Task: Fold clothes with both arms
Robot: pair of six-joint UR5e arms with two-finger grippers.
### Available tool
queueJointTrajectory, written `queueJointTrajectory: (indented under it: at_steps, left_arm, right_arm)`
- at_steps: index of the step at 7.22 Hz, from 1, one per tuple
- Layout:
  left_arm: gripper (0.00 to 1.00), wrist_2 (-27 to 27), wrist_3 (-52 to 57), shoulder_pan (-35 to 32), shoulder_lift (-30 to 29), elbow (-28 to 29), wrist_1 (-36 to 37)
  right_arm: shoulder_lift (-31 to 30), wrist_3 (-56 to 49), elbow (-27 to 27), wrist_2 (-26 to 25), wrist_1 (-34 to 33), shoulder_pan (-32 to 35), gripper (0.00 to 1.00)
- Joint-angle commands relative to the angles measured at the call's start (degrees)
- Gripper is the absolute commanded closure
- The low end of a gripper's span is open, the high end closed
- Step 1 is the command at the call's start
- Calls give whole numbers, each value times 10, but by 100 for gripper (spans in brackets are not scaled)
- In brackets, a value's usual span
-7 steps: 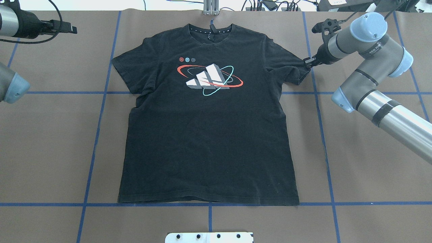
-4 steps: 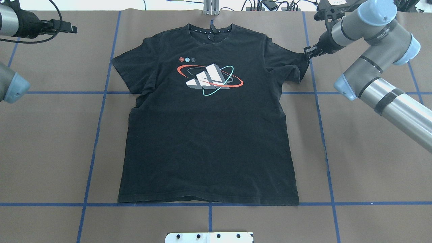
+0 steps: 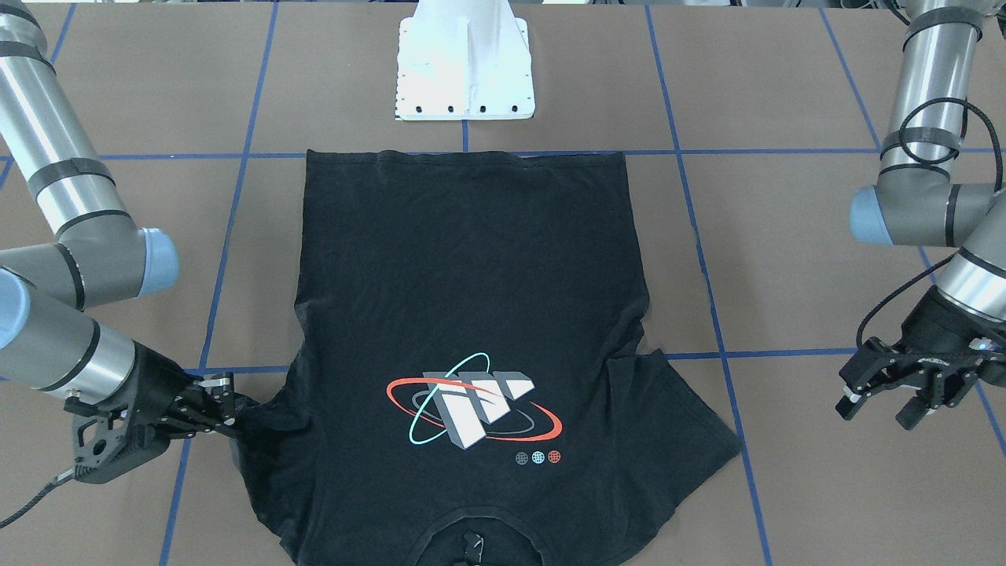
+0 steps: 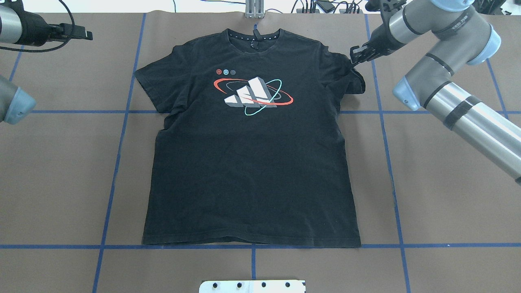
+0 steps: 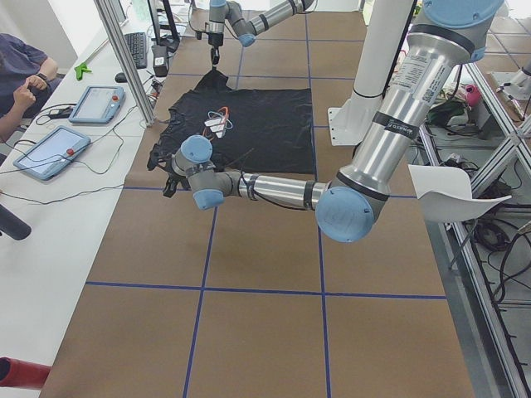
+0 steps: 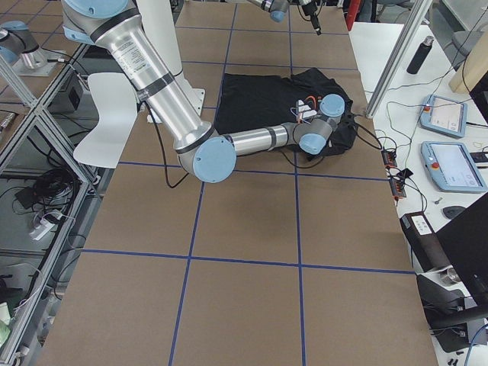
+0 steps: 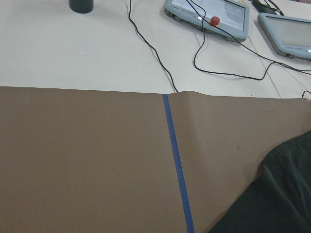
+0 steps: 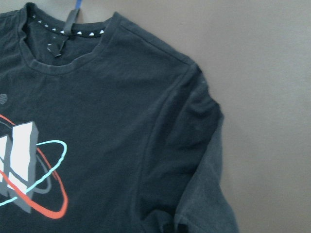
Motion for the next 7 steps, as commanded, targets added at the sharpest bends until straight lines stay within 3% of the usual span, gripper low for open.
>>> queueJointTrajectory:
  at_steps: [1,3,6,7]
  left_arm:
    - [1,0,2,0,2,0,0]
    - [1,0,5,-1,3,0,0]
    - [1,0,6,-1,4,0,1]
    - [1,0,5,-1,3,0,0]
  right_arm:
    - [38,79,9,-55,-1,-60,100]
    - [70,110,-22,-125,-5,-81,100]
    - [231,111,-240,-178,-3,-82,100]
    - [242,111,-256,-181,-2,-82,100]
